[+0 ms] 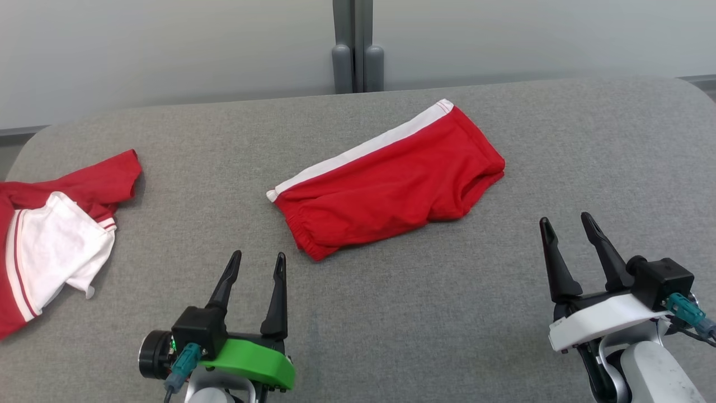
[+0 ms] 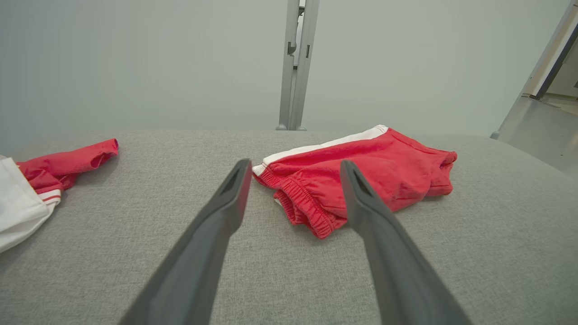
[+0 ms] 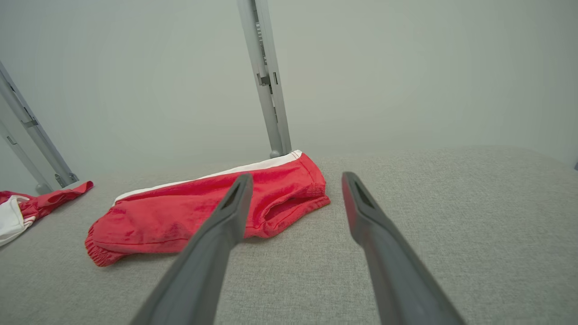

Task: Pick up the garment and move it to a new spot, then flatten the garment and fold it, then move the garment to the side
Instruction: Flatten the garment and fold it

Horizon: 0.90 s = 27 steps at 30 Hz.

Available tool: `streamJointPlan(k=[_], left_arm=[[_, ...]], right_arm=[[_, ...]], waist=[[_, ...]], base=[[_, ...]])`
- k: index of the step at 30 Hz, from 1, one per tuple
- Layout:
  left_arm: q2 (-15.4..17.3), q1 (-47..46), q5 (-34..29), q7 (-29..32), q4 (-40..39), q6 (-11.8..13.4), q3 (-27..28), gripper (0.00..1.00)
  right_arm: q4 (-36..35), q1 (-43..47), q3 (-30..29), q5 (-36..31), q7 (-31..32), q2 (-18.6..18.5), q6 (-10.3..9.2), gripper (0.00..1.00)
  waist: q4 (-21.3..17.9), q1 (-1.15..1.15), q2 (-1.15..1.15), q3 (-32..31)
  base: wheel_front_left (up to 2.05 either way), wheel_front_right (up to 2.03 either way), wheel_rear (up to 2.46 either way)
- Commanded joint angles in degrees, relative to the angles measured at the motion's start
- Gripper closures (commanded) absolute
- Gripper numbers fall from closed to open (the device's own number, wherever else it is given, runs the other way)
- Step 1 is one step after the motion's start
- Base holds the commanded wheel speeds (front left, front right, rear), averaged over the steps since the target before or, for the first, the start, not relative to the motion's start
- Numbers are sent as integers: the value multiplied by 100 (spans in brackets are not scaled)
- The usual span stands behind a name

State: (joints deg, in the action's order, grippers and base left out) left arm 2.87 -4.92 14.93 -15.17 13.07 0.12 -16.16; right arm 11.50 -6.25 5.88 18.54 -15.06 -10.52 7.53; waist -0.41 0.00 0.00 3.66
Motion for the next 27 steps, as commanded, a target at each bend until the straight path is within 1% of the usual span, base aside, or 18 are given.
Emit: streamJointPlan(k=[1, 4, 6, 8, 12, 13, 18, 21, 23, 27], left_arm=[[7, -86, 22, 3, 8, -12, 18, 0], [7, -170, 50, 4, 17, -9, 48, 0], [7, -229, 55, 4, 15, -16, 52, 0], [7, -273, 64, 4, 12, -35, 25, 0], [7, -397, 112, 4, 11, -29, -78, 0], [6, -437, 136, 4, 5, -11, -113, 0], [6, -601, 258, 4, -119, 85, -216, 0], [7, -649, 387, 4, -202, 140, -292, 0], [7, -696, 438, 3, -231, 158, -333, 0], [8, -752, 482, 3, -265, 206, -393, 0]], right_arm=[[68, 28, -30, 67, -16, 26, -9, 0], [244, -36, -44, 252, -15, 81, -9, 0], [365, -164, -42, 528, 53, 117, -9, 0], [459, -309, -64, 866, 193, 146, -9, 0], [643, -632, -251, 1790, 651, 247, -8, 0], [676, -734, -331, 2070, 798, 273, -8, 0], [908, -1155, -675, 2970, 1466, 351, -8, 0], [1199, -1408, -1074, 3506, 1888, 445, -7, 0], [1408, -1565, -1298, 3700, 2089, 484, -6, 0], [1900, -1837, -1731, 3827, 2315, 524, -5, 0]], waist=[[47, 0, 0, 60], [131, 0, 0, 146], [203, 0, 0, 235], [288, 0, 0, 339], [511, 0, 0, 564], [581, 0, 0, 632], [902, 0, 0, 938], [1125, 0, 0, 1079], [1265, 0, 0, 1147], [1492, 0, 0, 1215]], base=[[0, 0, 0], [0, 0, 0], [0, 0, 0], [0, 0, 0], [0, 0, 0], [0, 0, 0], [0, 0, 0], [0, 0, 0], [0, 0, 0], [0, 0, 0]])
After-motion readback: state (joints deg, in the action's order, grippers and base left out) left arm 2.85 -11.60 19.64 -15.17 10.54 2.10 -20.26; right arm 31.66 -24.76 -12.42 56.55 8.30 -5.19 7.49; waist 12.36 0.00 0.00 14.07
